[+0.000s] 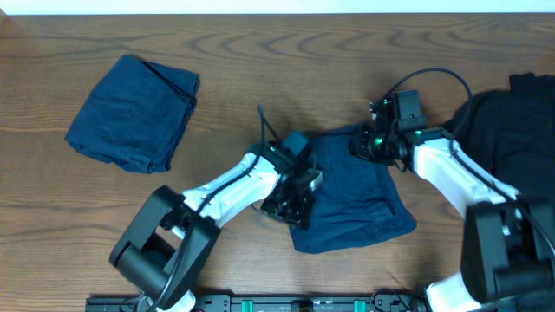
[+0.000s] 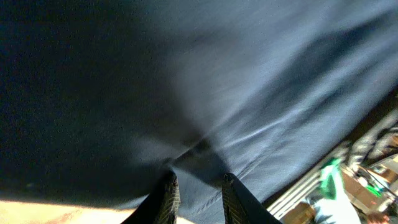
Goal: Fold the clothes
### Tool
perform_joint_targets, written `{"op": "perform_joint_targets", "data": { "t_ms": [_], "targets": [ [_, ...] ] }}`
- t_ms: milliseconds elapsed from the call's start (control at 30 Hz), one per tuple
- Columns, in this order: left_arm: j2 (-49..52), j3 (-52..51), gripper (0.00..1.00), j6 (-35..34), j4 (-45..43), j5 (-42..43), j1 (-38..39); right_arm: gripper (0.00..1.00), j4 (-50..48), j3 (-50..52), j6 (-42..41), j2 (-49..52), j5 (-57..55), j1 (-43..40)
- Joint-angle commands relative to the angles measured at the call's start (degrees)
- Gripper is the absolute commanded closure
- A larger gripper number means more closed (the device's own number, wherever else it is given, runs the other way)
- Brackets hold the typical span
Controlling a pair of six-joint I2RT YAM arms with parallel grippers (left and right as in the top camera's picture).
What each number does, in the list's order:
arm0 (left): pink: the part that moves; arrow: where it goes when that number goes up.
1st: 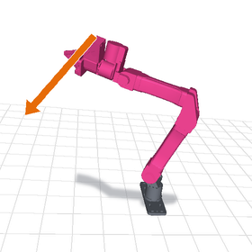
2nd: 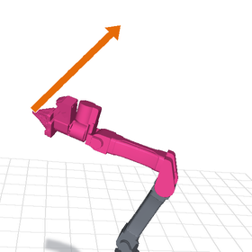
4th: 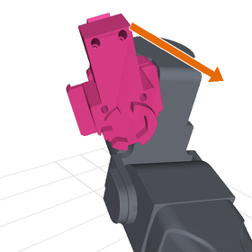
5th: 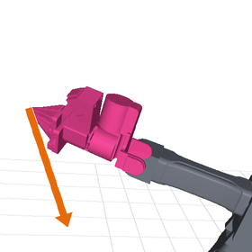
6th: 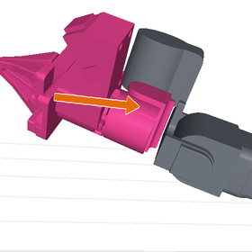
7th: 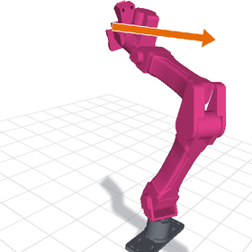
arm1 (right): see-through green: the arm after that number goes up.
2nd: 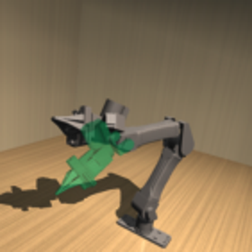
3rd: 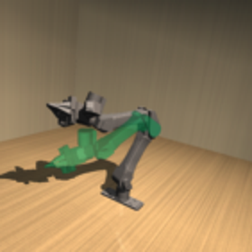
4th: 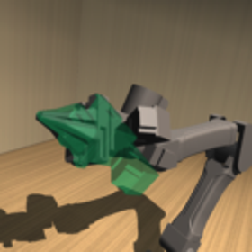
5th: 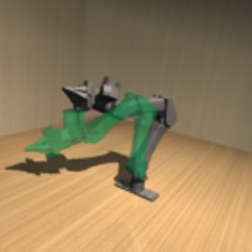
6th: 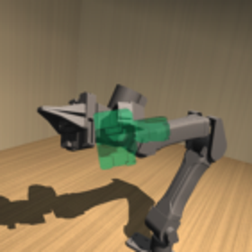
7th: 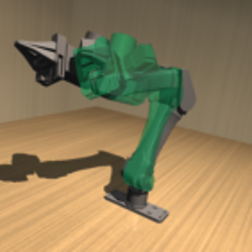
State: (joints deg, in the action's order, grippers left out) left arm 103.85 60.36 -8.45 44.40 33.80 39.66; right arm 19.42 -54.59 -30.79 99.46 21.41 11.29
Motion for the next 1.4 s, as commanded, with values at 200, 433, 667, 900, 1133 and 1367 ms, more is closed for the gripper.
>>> {"op": "perform_joint_targets", "data": {
  "t_ms": [200,433,667,900,1133,1367],
  "targets": [
    [0.50,-1.05,0.74,-1.73,6.40,-6.27,-0.15,0.99,-9.86,0.48,-7.10,9.42,-4.28,-2.78],
    [-1.36,-0.28,0.77,-1.75,10.71,-6.38,-0.66,0.93,-10.71,0.33,3.61,3.15,12.66,-7.91],
    [-9.27,1.62,0.60,-1.97,9.16,-7.82,-3.63,0.82,10.95,0.33,11.32,-8.13,15.37,-8.66],
    [-11.56,1.60,0.07,-5.81,2.91,-9.97,-13.35,0.89,29.35,0.94,4.76,-8.66,-5.75,-4.35],
    [-10.84,1.53,0.60,-5.77,-1.03,3.61,-14.67,0.99,26.47,5.97,-0.59,-6.75,-12.61,-3.17],
    [-9.84,0.09,0.85,-5.84,-2.82,3.72,-4.79,0.99,23.98,12.66,-6.38,-6.56,-9.38,-2.58]
  ]
}}
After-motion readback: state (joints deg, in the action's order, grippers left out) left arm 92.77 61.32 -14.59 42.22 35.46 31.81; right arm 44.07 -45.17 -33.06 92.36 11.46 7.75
